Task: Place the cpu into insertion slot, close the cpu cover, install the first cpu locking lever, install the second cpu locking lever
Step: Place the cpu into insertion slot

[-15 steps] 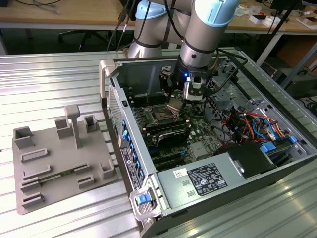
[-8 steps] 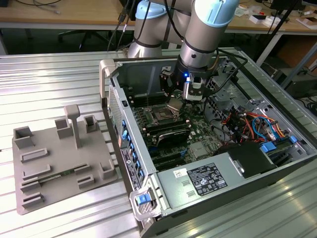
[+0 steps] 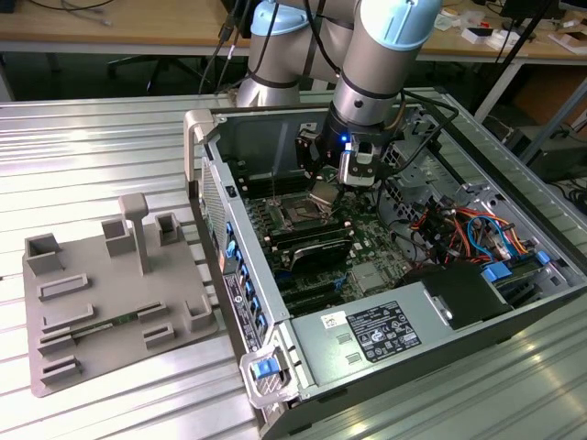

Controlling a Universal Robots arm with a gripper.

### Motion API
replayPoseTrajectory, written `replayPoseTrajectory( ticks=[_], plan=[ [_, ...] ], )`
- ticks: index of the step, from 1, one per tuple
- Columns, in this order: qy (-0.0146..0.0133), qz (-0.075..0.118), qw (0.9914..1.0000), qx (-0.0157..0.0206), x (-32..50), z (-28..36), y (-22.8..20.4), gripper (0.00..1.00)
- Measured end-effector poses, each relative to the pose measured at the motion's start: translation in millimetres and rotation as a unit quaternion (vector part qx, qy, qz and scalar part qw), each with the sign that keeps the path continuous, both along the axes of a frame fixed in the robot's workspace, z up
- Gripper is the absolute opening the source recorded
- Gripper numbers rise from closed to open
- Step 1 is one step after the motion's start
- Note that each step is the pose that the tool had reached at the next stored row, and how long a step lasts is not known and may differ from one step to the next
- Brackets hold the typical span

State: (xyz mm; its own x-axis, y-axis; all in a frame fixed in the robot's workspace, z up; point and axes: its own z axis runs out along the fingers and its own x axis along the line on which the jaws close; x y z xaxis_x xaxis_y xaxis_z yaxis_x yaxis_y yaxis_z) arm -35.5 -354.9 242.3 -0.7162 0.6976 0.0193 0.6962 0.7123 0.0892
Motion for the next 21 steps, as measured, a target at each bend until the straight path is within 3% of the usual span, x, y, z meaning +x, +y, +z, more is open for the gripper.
replayPoseTrajectory(
  ticks=[21],
  plan=[
    [0.0,-0.006,0.99998,0.0,0.0,-0.6,0.0,0.55]
  ],
)
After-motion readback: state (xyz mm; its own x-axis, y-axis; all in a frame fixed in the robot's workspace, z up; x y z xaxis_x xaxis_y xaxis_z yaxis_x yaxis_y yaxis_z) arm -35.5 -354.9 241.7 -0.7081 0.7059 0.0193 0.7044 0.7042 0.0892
